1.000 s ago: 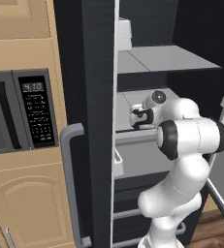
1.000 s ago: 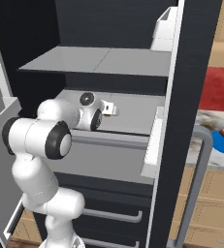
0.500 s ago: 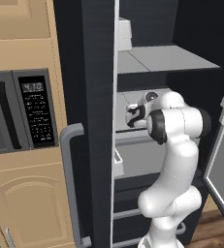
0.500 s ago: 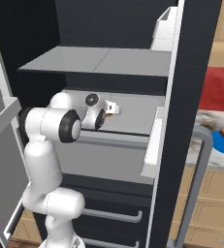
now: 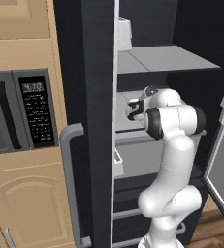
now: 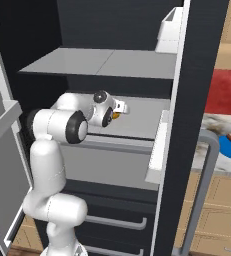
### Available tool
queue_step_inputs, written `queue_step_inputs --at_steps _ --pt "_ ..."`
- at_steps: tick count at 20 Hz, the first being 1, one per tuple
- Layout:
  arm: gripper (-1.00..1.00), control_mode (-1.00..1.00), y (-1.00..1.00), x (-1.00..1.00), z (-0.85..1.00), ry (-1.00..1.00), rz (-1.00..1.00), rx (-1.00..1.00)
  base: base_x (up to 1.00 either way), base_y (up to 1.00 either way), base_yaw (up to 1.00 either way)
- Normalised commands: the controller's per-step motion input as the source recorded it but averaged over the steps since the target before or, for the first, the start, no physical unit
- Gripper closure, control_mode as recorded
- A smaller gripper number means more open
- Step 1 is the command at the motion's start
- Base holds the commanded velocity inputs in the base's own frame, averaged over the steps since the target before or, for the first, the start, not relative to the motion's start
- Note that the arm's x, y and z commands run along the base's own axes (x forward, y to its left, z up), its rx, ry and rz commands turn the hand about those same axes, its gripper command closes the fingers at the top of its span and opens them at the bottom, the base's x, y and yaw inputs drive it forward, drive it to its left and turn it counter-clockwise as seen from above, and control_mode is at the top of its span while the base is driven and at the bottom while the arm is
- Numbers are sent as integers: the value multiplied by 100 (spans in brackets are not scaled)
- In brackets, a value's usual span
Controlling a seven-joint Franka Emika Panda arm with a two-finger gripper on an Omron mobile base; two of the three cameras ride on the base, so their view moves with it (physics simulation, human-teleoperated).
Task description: Place the cold items (tangerine and orange) from the fridge in one tupperware on the dining counter. Place the warm items (kebab skewer and hot dog) in the stove area in another tupperware.
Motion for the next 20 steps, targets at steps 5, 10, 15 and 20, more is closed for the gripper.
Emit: queue_step_inputs --at_steps 5,10,15,20 --pt "100 -100 0 -1 -91 34 -12 0 0 0 0" --pt "100 -100 0 0 -88 36 -8 0 0 0 0" --pt "100 -100 0 -80 -99 -10 -5 3 0 0 0" --pt "100 -100 0 -100 -100 -79 1 20 0 0 0"
